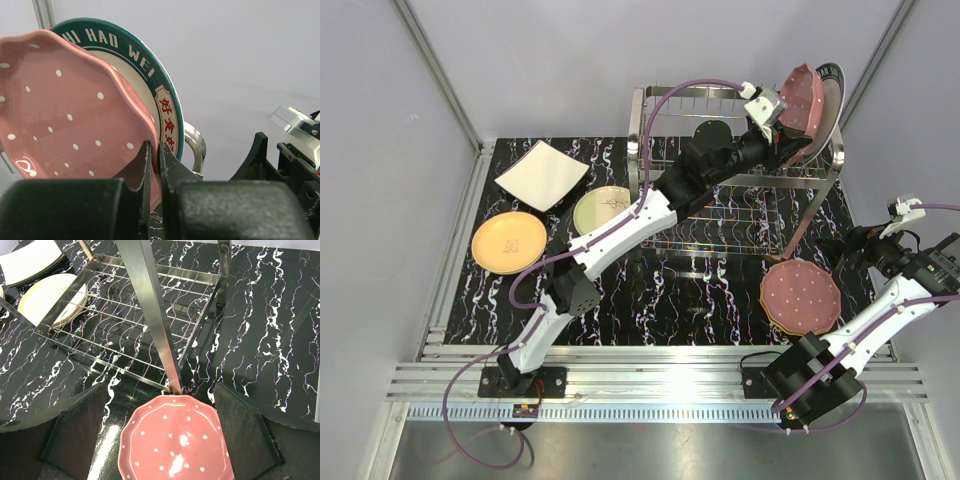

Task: Unload the plates from the dish rack
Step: Grab a plate with the left arm

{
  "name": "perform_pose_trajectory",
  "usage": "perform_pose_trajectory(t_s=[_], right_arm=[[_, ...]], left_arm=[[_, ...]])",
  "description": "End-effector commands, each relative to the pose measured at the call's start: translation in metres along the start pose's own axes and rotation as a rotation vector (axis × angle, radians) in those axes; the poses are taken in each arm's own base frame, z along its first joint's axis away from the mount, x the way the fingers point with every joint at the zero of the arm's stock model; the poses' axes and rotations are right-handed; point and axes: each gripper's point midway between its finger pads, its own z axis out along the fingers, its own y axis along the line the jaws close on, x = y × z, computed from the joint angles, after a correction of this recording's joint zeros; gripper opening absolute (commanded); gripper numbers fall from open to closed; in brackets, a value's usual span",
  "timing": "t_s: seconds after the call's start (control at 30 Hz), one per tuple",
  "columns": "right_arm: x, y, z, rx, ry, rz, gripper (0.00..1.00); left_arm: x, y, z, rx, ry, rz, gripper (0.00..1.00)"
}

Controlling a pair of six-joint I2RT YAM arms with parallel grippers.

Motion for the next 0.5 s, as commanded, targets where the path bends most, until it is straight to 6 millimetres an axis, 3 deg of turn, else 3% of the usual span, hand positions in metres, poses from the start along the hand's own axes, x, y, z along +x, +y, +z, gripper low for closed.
perform_pose_trajectory(t_s=[0.0,0.23,0.47], right_arm=[[-0.007,0.000,-0.001,0.010,-0.005,-0.050,0.95],[-0.008,0.000,-0.002,0.015,-0.002,-0.060,0.95],[-0.013,0.003,-0.004,0.015,-0.008,-0.072,0.95]], left_arm=[[-0.035,-0.011,0.002,0.054,-0.095,0.048,0.01],[-0.073,-0.018,-0.004,0.053,-0.182,0.055,0.00],[-0.132,-0.020,-0.020,0.038,-0.318,0.047,0.00]])
